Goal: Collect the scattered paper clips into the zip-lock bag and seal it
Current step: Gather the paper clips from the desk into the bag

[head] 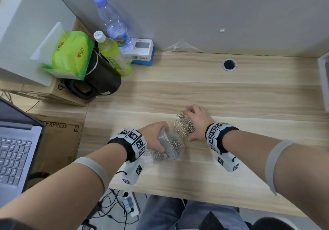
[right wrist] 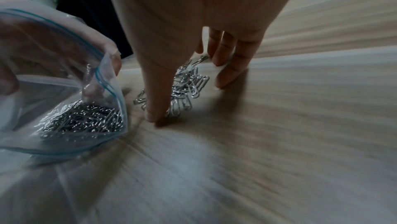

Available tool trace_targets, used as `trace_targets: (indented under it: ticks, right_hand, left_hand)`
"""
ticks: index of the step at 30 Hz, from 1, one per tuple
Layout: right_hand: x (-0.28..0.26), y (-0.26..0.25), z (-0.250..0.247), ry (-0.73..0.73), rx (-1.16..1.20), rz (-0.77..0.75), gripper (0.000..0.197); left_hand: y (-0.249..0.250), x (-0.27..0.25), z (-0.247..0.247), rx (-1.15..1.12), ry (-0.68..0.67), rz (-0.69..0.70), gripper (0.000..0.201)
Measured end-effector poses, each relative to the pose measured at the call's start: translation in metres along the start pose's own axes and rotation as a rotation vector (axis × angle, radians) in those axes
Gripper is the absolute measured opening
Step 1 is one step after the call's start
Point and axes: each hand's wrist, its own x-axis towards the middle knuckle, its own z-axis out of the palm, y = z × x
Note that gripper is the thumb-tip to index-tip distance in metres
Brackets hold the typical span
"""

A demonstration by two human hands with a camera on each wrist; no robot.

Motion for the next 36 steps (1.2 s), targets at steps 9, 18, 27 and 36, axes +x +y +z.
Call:
trace_targets:
  ticks: [9,18,27,36]
  right_hand:
    - [0.009,-0.010,0.006,-0.008,0.033,-0.079,0.100]
    - [0.017,-0.020,0.007,-0.091,-0.162,-0.138,0.100]
    - [0.021,-0.027,0.005,-0.101,-0.181,-0.175,0.088]
    - [0.015,-0.029,0.000,-0.138,-0.199,-0.268,0.037]
  left_hand:
    - [0.000,0.000,0.000,-0.061,-0.015,0.012,0.056]
    - [0.000,0.000,0.000,-0.075,-0.011,0.010,0.055]
    - [0.001,0.000,0.000,-0.070,-0.009,0.006,0.056]
    - [0.004,-0.001,-0.001,-0.076,-0.013,0.011,0.058]
